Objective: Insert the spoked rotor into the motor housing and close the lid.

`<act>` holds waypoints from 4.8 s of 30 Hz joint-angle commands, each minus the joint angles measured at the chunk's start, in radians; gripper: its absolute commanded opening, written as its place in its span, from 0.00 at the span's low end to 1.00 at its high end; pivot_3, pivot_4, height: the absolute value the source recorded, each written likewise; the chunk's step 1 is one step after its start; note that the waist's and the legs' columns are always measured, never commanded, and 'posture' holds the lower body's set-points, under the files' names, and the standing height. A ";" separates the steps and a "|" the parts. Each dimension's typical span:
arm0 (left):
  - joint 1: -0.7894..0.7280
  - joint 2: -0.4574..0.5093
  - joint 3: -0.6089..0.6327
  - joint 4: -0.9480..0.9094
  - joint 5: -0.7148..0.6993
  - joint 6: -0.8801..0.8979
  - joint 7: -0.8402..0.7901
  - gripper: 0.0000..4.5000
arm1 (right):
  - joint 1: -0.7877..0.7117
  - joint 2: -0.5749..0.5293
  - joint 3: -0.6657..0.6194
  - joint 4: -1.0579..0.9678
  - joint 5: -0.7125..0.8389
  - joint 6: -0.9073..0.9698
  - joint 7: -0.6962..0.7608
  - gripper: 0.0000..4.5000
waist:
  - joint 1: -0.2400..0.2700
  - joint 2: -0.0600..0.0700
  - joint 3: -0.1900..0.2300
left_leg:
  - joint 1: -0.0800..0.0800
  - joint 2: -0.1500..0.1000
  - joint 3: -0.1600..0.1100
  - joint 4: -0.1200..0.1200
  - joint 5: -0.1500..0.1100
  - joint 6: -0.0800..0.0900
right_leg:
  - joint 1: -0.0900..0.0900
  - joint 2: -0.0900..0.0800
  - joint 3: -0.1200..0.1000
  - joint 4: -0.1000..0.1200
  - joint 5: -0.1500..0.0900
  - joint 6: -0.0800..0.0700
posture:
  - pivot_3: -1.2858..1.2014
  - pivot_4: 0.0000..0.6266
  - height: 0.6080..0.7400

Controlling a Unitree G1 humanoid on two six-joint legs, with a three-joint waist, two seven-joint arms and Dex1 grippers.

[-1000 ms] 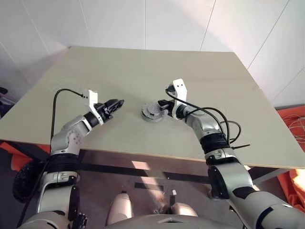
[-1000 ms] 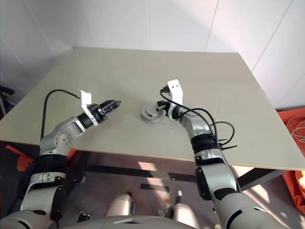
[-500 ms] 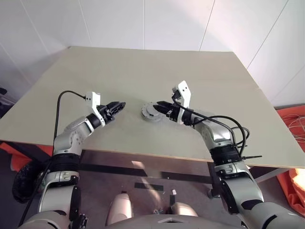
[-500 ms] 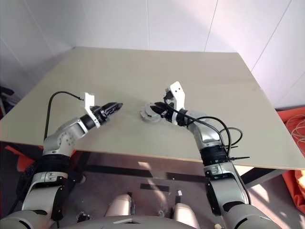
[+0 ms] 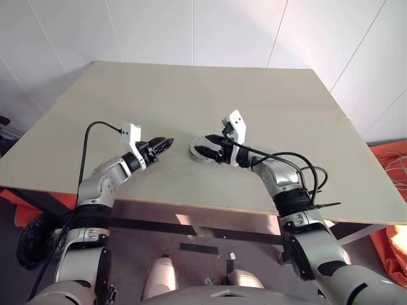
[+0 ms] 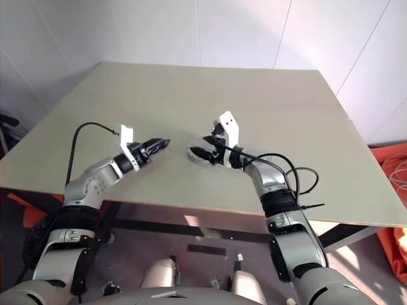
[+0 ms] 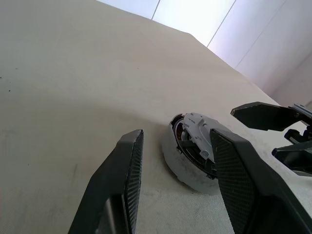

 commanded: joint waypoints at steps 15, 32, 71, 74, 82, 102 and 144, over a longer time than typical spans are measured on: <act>-0.006 -0.005 0.000 -0.044 -0.001 -0.003 0.005 0.51 | -0.047 0.032 0.007 0.093 -0.048 -0.112 -0.023 1.00 | -0.001 0.000 0.000 | 0.000 0.000 0.000 0.000 0.000 0.000 | 0.000 0.000 0.000 0.000 0.000 0.000 | 0.52 0.00 1.00; 0.013 -0.003 -0.005 -0.073 -0.006 0.016 0.009 0.51 | -0.128 0.046 -0.009 0.306 -0.081 -0.259 -0.029 1.00 | -0.002 0.000 0.000 | 0.000 0.001 0.000 0.000 0.000 0.000 | -0.001 0.000 0.000 0.000 0.000 0.000 | 0.52 0.00 1.00; 0.007 0.000 -0.002 -0.069 -0.006 0.012 0.008 0.51 | -0.169 0.078 -0.087 0.324 -0.051 -0.346 -0.059 0.62 | -0.004 0.000 0.000 | -0.001 0.002 0.000 -0.002 -0.001 0.001 | -0.003 0.000 0.000 -0.001 -0.001 -0.002 | 0.52 0.00 1.00; 0.008 0.000 -0.002 -0.069 -0.007 0.012 0.008 0.51 | -0.161 0.080 -0.086 0.297 -0.042 -0.332 -0.038 0.84 | -0.003 0.000 0.000 | -0.001 0.002 0.000 -0.002 -0.001 0.001 | -0.003 0.000 0.000 -0.001 -0.001 -0.002 | 0.52 0.00 1.00; 0.005 0.000 -0.002 -0.066 -0.010 0.017 0.005 0.51 | -0.101 0.066 -0.037 0.221 -0.064 -0.295 0.049 0.99 | -0.003 0.000 0.000 | -0.002 0.002 0.000 -0.002 -0.001 0.001 | -0.003 0.000 0.000 -0.001 -0.001 -0.002 | 0.52 0.00 1.00; 0.002 0.004 0.001 -0.066 -0.011 0.017 0.005 0.51 | -0.115 0.062 -0.058 0.403 -0.103 -0.375 0.011 0.99 | -0.003 0.000 0.000 | -0.002 0.002 0.000 -0.002 -0.001 0.001 | -0.003 0.000 0.000 -0.001 -0.001 -0.002 | 0.52 0.00 1.00; -0.004 0.007 0.013 -0.054 -0.008 0.010 0.010 0.51 | -0.149 0.089 -0.045 0.500 -0.200 -0.565 -0.162 0.71 | -0.003 0.000 0.000 | -0.006 0.002 0.001 -0.002 -0.001 0.001 | -0.008 0.000 0.000 -0.001 -0.001 -0.002 | 0.52 0.00 1.00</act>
